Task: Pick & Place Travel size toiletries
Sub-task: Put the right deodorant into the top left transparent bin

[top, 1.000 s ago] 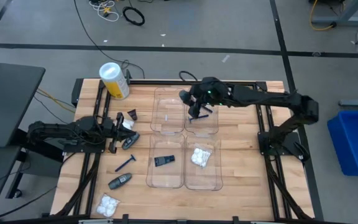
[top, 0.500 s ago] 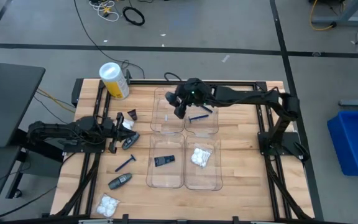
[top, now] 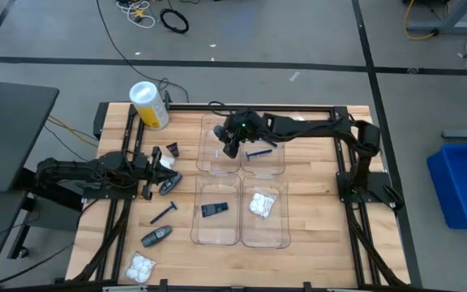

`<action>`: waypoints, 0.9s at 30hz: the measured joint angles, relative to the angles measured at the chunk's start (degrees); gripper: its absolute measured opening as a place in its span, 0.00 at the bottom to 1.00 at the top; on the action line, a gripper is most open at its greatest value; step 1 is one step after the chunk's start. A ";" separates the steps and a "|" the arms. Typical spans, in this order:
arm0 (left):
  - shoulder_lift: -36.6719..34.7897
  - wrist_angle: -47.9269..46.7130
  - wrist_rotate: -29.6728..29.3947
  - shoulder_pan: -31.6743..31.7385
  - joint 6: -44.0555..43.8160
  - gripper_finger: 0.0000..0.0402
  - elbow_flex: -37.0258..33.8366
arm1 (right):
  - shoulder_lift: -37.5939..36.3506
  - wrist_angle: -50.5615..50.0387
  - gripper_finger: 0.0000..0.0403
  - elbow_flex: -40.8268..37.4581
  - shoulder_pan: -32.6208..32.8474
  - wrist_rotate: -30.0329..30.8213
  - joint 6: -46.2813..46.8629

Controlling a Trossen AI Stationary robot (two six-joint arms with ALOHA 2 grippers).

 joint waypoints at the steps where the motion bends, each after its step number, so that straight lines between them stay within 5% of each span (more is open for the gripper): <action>1: 0.00 0.02 0.00 0.02 0.00 0.06 0.00 | 0.37 0.08 0.55 0.00 0.06 0.02 0.00; 20: 0.00 0.05 0.00 0.01 -0.01 0.06 0.00 | 6.66 1.08 0.55 0.00 0.19 -3.00 4.10; 27: 0.00 0.04 0.00 0.00 0.00 0.06 0.00 | 6.66 0.44 0.65 0.00 0.17 -2.99 4.10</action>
